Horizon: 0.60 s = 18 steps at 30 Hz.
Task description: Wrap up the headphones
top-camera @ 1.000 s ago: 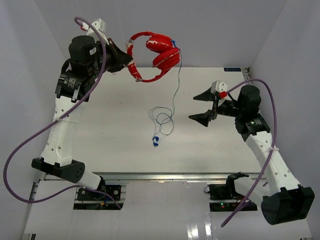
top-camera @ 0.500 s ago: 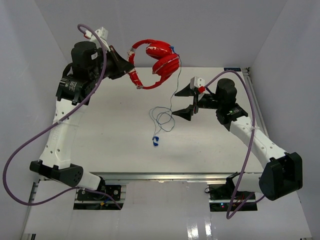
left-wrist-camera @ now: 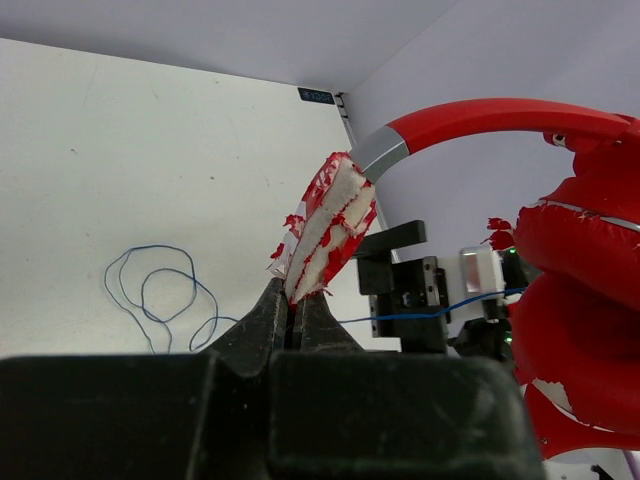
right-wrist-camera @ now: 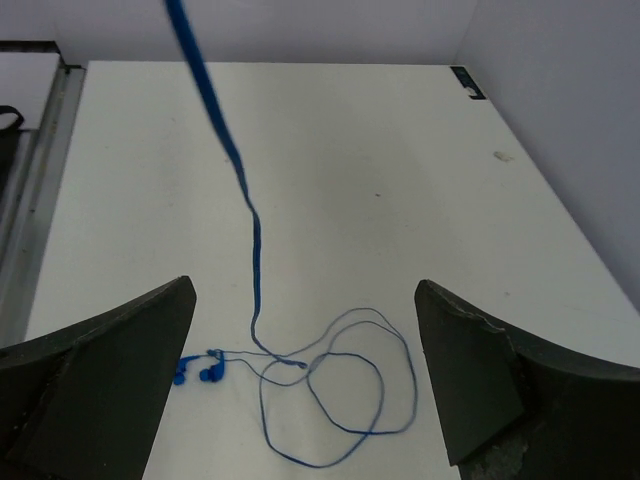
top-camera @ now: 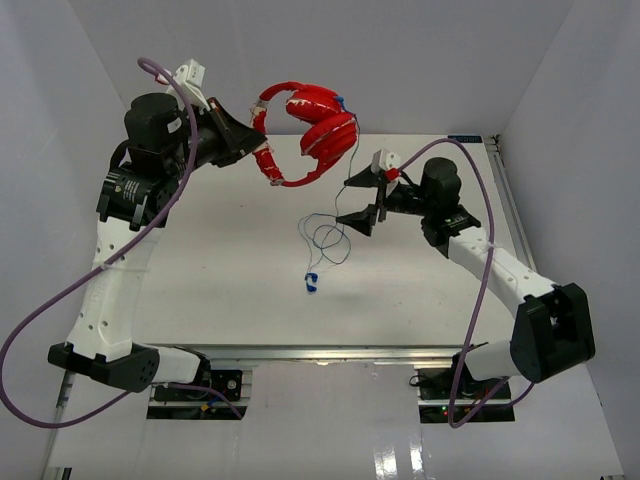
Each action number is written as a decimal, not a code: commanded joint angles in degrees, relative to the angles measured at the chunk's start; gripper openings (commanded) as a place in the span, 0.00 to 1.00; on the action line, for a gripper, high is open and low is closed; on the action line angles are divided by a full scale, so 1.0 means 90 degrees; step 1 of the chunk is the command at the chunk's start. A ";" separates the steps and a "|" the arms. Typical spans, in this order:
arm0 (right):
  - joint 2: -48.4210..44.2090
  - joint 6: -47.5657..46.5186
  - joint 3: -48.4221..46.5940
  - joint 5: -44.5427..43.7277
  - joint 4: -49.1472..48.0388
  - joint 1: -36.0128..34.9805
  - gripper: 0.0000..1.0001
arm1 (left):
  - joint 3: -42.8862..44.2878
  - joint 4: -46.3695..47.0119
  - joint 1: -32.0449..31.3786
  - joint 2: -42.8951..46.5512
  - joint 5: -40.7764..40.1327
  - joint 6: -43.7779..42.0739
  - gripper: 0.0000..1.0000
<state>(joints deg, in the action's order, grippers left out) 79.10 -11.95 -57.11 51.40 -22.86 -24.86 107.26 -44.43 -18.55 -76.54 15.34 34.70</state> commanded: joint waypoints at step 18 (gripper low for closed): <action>0.0711 0.2242 0.1246 0.0711 -0.3337 -0.0382 0.38 | 0.0598 0.0561 -0.0010 0.0346 0.0365 0.0853 0.00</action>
<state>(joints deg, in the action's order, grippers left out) 85.76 6.26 -44.97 56.10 -48.02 -28.16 110.26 -43.27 -18.55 -76.29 18.28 39.44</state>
